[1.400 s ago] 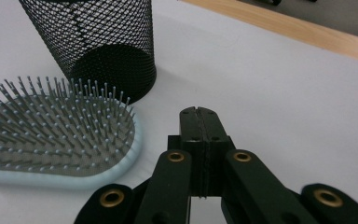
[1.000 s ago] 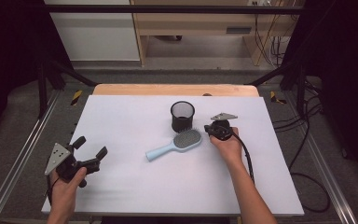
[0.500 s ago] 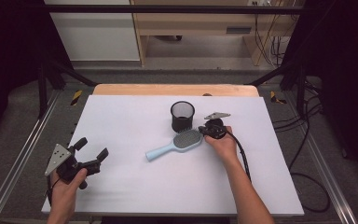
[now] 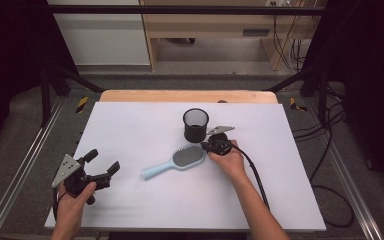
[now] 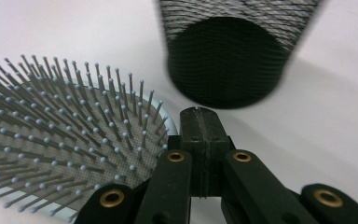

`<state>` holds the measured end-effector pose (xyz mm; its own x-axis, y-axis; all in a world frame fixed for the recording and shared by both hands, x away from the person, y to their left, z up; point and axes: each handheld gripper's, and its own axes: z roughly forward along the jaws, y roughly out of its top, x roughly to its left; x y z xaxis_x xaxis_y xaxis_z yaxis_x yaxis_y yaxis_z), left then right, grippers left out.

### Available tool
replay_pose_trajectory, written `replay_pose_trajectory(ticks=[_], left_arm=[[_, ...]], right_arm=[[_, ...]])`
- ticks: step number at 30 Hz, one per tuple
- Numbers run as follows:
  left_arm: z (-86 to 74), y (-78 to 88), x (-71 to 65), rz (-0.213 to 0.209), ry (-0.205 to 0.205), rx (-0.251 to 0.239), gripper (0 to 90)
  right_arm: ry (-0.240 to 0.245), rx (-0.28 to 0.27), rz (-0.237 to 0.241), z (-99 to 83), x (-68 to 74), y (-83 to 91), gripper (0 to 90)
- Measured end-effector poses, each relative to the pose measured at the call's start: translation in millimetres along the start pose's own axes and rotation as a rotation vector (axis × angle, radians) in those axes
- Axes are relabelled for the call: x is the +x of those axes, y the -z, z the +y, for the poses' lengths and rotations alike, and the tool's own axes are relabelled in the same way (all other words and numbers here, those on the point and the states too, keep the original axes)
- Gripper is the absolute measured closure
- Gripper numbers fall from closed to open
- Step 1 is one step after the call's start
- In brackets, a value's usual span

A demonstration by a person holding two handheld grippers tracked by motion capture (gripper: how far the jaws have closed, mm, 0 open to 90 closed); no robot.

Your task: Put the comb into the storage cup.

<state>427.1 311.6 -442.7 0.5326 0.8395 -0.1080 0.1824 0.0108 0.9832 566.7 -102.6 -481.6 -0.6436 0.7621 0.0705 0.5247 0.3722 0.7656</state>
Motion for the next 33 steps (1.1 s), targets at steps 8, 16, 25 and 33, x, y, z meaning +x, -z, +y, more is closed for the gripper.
replay_pose_trajectory(ticks=[8, 16, 25, 33], left_arm=[[-0.9, -1.3, -1.8, -0.002, -0.014, 0.019, 2.4], [-0.8, -1.6, -3.5, -0.017, -0.022, 0.029, 2.5], [-0.3, -0.7, -3.6, -0.02, -0.025, 0.032, 2.5], [0.0, -0.9, -3.8, -0.027, -0.031, 0.041, 2.5]], right_arm=[[0.035, 0.001, 0.049, 4.2, 47.1, -10.3, 90.0], [0.076, 0.004, 0.098, 7.4, 76.9, -18.7, 90.0], [0.091, 0.002, 0.107, 8.8, 90.6, -22.4, 90.0], [0.069, -0.072, 0.069, 9.3, 82.5, -7.6, 90.0]])
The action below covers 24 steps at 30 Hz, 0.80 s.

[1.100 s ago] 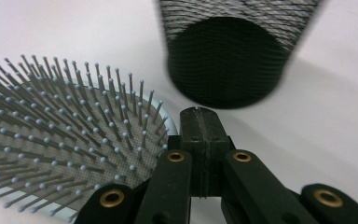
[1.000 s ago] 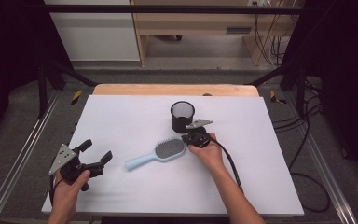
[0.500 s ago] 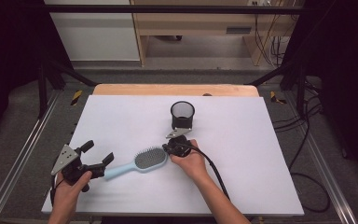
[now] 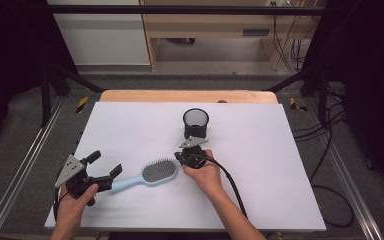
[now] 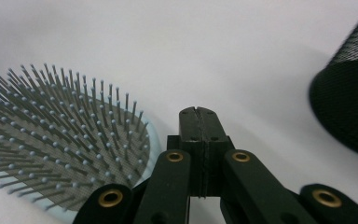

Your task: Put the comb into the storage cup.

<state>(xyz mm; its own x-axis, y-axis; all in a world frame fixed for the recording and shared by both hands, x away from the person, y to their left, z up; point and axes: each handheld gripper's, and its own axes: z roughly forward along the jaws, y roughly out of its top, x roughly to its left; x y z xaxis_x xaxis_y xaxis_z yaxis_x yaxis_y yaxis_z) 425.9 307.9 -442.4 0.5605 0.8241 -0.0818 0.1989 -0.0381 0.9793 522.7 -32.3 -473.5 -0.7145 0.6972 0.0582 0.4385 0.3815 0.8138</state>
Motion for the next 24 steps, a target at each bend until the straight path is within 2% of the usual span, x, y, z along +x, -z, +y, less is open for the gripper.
replay_pose_trajectory(ticks=[3, 5, 6, 8, 9, 10, 11, 14, 15, 16, 17, 18, 19, 20, 21, 22, 23, 24], left_arm=[[-0.2, -0.4, -0.4, -0.005, 0.001, 0.003, 2.5], [-0.5, -0.6, -0.8, -0.006, 0.0, 0.008, 2.6], [-0.6, -0.8, -0.9, -0.007, -0.002, 0.011, 2.6], [-0.8, -1.3, -1.4, -0.01, -0.005, 0.016, 2.5], [-0.9, -1.6, -1.8, -0.011, -0.004, 0.017, 2.6], [-1.0, -1.8, -2.2, -0.012, -0.005, 0.018, 2.5], [-1.1, -2.0, -2.4, -0.015, -0.007, 0.021, 2.5], [-1.3, -2.7, -2.9, -0.019, -0.014, 0.029, 2.6], [-1.3, -3.1, -3.0, -0.02, -0.014, 0.029, 2.5], [-1.1, -3.4, -3.1, -0.019, -0.013, 0.03, 2.4], [-0.9, -3.7, -3.2, -0.02, -0.011, 0.028, 2.4], [-0.6, -4.1, -3.3, -0.026, -0.017, 0.037, 2.2], [0.4, -5.6, -5.2, -0.031, -0.029, 0.056, 1.5], [0.4, -5.6, -5.2, -0.031, -0.029, 0.056, 1.5], [1.1, -6.6, -6.3, -0.038, -0.047, 0.07, 1.5], [1.9, -8.1, -7.5, -0.041, -0.06, 0.083, 1.5], [2.9, -10.3, -9.0, -0.041, -0.063, 0.097, 1.5], [3.8, -12.8, -10.4, -0.046, -0.072, 0.114, 1.5]], right_arm=[[-0.014, -0.03, -0.021, -3.0, -4.5, 11.5, 90.0], [-0.029, -0.056, -0.04, -8.5, -9.4, 25.8, 90.0], [-0.029, -0.056, -0.04, -8.5, -9.4, 25.8, 90.0], [-0.04, -0.08, -0.065, -15.8, -16.7, 43.1, 90.0], [-0.04, -0.08, -0.065, -15.8, -16.7, 43.1, 90.0], [-0.053, -0.094, -0.08, -21.2, -22.0, 55.0, 90.0], [-0.053, -0.094, -0.08, -21.2, -22.0, 55.0, 90.0], [-0.074, -0.114, -0.102, -30.9, -31.5, 73.4, 89.2], [-0.082, -0.153, -0.089, -36.3, -36.6, 83.3, 81.0], [-0.084, -0.161, -0.092, -39.0, -39.3, 88.9, 75.5], [-0.084, -0.161, -0.092, -39.0, -39.3, 88.9, 75.5], [-0.087, -0.168, -0.112, -41.6, -42.0, 95.2, 68.4], [-0.127, -0.194, -0.141, -46.0, -48.4, 111.3, 49.0], [-0.139, -0.192, -0.151, -47.3, -50.9, 117.1, 39.8], [-0.157, -0.191, -0.161, -49.5, -54.0, 124.4, 30.9], [-0.157, -0.191, -0.161, -49.5, -54.0, 124.4, 30.9], [-0.165, -0.19, -0.184, -56.5, -59.7, 138.6, 20.8], [-0.165, -0.19, -0.184, -56.5, -59.7, 138.6, 20.8]])
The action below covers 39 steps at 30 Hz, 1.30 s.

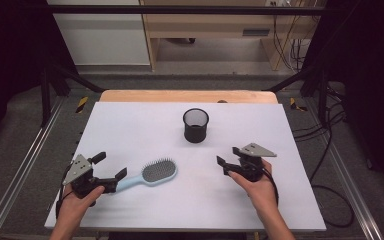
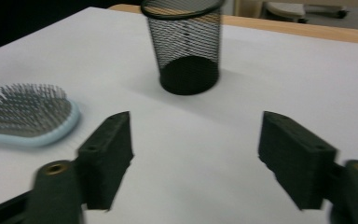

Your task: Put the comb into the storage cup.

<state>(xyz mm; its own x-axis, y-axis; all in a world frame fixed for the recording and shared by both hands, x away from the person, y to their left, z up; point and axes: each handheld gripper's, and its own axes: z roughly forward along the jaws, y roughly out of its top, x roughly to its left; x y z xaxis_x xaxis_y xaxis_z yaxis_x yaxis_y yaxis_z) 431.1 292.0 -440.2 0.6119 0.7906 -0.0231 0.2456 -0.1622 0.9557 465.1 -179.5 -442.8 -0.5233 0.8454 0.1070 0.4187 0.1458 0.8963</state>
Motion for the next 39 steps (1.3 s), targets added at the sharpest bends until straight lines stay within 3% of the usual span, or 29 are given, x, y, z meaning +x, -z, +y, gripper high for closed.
replay_pose_trajectory(ticks=[2, 5, 11, 14, 20, 27, 35, 39], left_arm=[[2.7, -5.7, -2.3, -0.007, -0.031, 0.051, 1.5], [5.0, -12.3, -5.1, -0.012, -0.07, 0.126, 1.8], [8.1, -22.0, -12.1, -0.011, -0.13, 0.246, 2.7], [7.8, -26.5, -17.1, -0.01, -0.155, 0.299, 3.2], [0.7, -29.5, -18.7, -0.022, -0.165, 0.349, 5.7], [-5.9, -35.0, -16.7, -0.062, -0.183, 0.4, 21.1], [-9.9, -41.9, -17.1, -0.099, -0.198, 0.463, 27.3], [-11.1, -42.5, -16.8, -0.106, -0.208, 0.468, 34.2]], right_arm=[[0.008, -0.031, -0.044, -5.1, -7.6, 13.2, 13.7], [-0.022, -0.088, -0.1, -16.1, -22.6, 27.3, 9.2], [-0.038, -0.066, -0.102, -19.7, -27.5, 22.6, 9.2], [-0.016, -0.048, -0.11, -20.1, -25.5, 20.9, 9.7], [-0.018, -0.028, -0.124, -22.9, -27.4, 20.3, 10.6], [-0.024, -0.014, -0.137, -24.0, -30.2, 19.3, 11.5], [-0.018, 0.0, -0.136, -24.9, -30.8, 17.9, 11.9], [-0.017, 0.008, -0.138, -25.2, -31.1, 17.8, 12.3]])
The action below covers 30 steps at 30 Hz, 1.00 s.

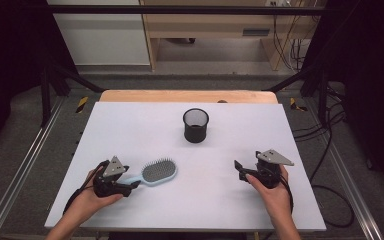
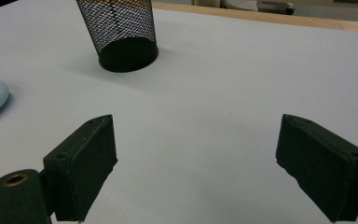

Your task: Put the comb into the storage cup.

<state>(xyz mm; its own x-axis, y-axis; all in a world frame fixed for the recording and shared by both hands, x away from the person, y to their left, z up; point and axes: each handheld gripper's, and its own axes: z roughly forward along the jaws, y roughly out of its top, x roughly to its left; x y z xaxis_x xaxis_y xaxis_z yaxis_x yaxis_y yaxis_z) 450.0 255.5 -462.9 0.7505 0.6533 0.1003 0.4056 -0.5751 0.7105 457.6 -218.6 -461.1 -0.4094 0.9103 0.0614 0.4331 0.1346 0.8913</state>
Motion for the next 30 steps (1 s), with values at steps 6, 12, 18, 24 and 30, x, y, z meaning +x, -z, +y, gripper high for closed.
replay_pose_trajectory(ticks=[6, 12, 18, 24, 30], left_arm=[[1.1, -2.3, 0.2, -0.023, -0.018, 0.014, 39.9], [3.2, -4.3, 1.5, -0.039, -0.038, 0.026, 46.9], [4.9, -6.8, 2.7, -0.058, -0.052, 0.05, 50.2], [4.4, -10.4, 1.7, -0.08, -0.059, 0.068, 52.8], [5.3, -14.3, 1.1, -0.104, -0.059, 0.095, 55.1]], right_arm=[[-0.002, 0.004, -0.003, -0.4, -0.8, -0.7, 12.4], [-0.002, 0.008, 0.006, -0.4, 0.0, -1.1, 11.9], [-0.003, 0.01, 0.015, -0.4, 0.3, -1.6, 10.5], [0.003, 0.017, 0.013, -1.1, 0.4, -2.5, 10.4], [0.004, 0.021, 0.014, -1.4, 0.6, -3.0, 10.6]])
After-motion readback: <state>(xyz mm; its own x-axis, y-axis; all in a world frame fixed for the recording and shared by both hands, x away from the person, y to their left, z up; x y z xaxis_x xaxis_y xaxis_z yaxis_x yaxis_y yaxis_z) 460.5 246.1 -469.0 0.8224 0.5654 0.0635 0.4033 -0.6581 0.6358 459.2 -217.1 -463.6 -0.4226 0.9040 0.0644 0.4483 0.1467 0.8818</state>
